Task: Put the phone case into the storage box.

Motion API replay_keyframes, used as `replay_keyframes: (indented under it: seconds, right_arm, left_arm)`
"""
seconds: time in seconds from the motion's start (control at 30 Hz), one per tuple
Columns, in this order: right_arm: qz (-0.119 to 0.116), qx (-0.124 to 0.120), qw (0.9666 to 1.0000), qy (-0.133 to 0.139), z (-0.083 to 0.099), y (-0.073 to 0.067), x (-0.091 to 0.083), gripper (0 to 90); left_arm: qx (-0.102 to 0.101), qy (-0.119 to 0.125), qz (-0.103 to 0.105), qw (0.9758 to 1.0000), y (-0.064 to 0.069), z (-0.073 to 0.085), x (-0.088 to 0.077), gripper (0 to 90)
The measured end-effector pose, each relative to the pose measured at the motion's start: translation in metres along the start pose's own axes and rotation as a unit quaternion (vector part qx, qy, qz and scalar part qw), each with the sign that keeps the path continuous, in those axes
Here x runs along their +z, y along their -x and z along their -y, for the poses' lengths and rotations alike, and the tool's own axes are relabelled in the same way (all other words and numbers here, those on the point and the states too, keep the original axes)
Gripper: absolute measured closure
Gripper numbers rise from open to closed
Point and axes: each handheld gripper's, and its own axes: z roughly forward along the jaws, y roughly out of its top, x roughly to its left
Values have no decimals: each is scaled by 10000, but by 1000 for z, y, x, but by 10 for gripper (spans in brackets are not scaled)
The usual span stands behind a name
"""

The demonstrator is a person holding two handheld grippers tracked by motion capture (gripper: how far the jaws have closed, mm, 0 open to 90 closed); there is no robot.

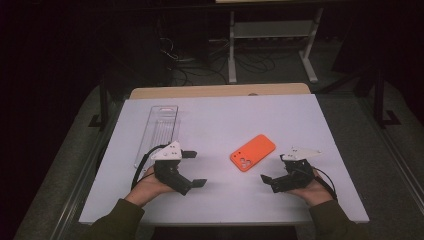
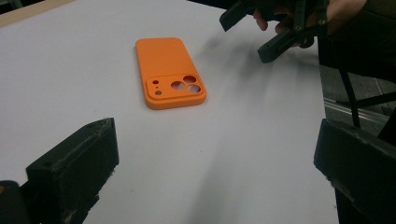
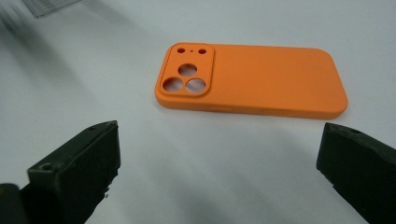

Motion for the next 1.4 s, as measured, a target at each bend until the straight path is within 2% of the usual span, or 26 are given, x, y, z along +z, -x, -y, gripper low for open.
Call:
replay_keyframes:
  seconds: [0.1,0.13,0.33,0.37,0.4,0.43,0.47,0.53,0.6,0.83,1.13,1.4]
  right_arm:
    - [-23,-60,10000,5,1,-2,-1,0]
    - [-24,-72,10000,27,1,-2,-2,0]
    - [-28,-79,9999,79,1,-1,-3,0]
    - [-27,-85,9999,76,1,0,-3,0]
    - [-33,-84,9999,80,1,0,-2,0]
    - [-32,-98,9999,77,1,0,-3,0]
    - [-36,-111,9999,78,1,0,-3,0]
    - [-27,-111,9999,75,1,0,-3,0]
    - [-33,-103,9999,87,1,0,-4,0]
    - [-45,-119,9999,107,0,-1,-4,0]
    - [-57,-126,9999,71,0,0,-3,0]
    - [-70,-170,9998,66,0,-1,-2,0]
  left_arm:
    - [43,-29,-2,10000,0,-1,2,0]
    - [-5,-32,-3,10000,1,-1,3,0]
    - [-4,-85,29,10000,1,-5,9,0]
    - [83,-115,18,9999,0,-6,10,0]
    - [30,-100,31,9999,0,-7,11,0]
    - [78,-110,36,9999,-1,-8,12,0]
    - [-20,-73,52,10000,0,-9,13,0]
    - [-49,-52,80,9999,-1,-11,15,0]
    - [20,-91,50,9999,-1,-14,16,0]
    - [-65,101,6,9999,-4,-22,18,0]
    - [-100,89,17,9999,-8,-27,26,0]
    - [-131,55,-84,9999,-11,-35,32,0]
